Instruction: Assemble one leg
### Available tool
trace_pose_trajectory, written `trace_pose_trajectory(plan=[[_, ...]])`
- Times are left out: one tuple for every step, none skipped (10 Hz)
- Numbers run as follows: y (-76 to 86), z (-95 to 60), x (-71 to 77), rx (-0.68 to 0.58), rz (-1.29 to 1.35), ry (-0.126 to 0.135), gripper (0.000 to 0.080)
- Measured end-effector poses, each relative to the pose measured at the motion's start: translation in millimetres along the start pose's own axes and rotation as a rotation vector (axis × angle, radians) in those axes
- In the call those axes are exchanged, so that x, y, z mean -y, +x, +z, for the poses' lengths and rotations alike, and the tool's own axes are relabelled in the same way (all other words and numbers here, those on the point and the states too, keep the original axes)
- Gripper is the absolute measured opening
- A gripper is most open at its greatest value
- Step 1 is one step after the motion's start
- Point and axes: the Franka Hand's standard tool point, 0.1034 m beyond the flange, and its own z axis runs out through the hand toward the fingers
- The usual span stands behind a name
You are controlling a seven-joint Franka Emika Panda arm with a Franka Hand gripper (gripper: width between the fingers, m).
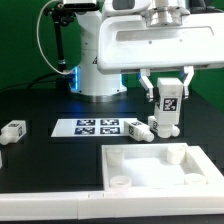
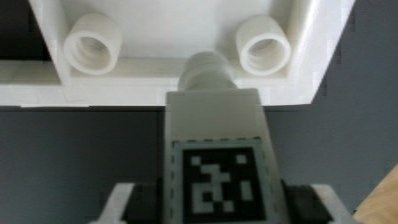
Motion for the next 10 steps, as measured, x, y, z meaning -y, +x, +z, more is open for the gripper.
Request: trace_pose_trajectory(plan=[[-0.9, 9.6, 5.4, -0.035, -0.009, 0.002, 0.0284], [-1.0, 22.6, 9.1, -0.061, -0.008, 0.001, 0.0284], [2.5, 32.6, 16.7, -0.074, 0.002, 0.007, 0.0284], [4.7, 39.9, 24.7, -0.086, 0.012, 0.013, 0.0284], [3.7, 49.9, 30.9, -0.093, 0.016, 0.014, 0.0284], [1.5, 58.7, 37.1, -0.089, 0.023, 0.015, 0.0284], [2.5, 62.6, 41.4, -0.09, 0.026, 0.017, 0.0284], [3.5, 65.5, 43.5, -0.099, 0.024, 0.018, 0.0284], [4.0, 65.9, 43.2, -0.109, 0.021, 0.016, 0.0284], [3.5, 65.8, 43.2, -0.112, 0.017, 0.016, 0.0284]])
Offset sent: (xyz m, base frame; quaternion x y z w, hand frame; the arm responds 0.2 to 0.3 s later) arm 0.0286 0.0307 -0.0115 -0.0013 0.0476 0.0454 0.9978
